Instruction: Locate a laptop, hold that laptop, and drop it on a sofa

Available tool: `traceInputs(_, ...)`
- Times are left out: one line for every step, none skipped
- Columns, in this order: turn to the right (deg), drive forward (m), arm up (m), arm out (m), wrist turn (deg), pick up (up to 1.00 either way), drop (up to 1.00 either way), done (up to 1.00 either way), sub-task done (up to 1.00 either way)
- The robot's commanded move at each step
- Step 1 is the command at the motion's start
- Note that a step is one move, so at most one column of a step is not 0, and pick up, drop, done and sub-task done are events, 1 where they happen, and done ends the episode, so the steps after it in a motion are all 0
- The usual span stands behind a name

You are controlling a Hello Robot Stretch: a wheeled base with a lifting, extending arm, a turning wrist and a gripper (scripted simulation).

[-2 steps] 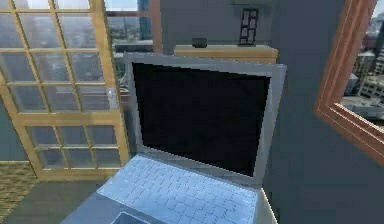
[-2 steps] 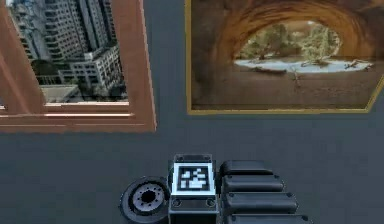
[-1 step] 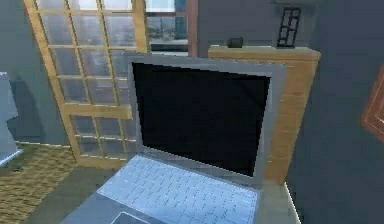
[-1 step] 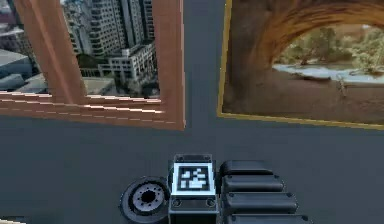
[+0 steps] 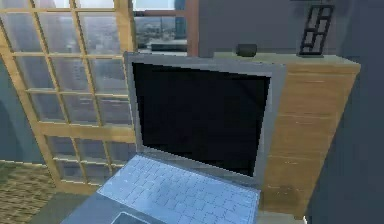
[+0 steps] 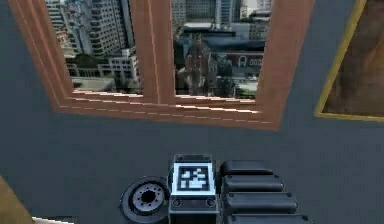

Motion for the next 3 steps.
traceInputs(-45.0, 0.0, 0.0, 0.0, 0.0, 0.0, 0.0, 0.0, 0.0)
traceInputs(-33.0, 0.0, 0.0, 0.0, 0.0, 0.0, 0.0, 0.0, 0.0)
traceInputs(0.0, 1.0, 0.0, 0.0, 0.0, 0.0, 0.0, 0.0, 0.0)
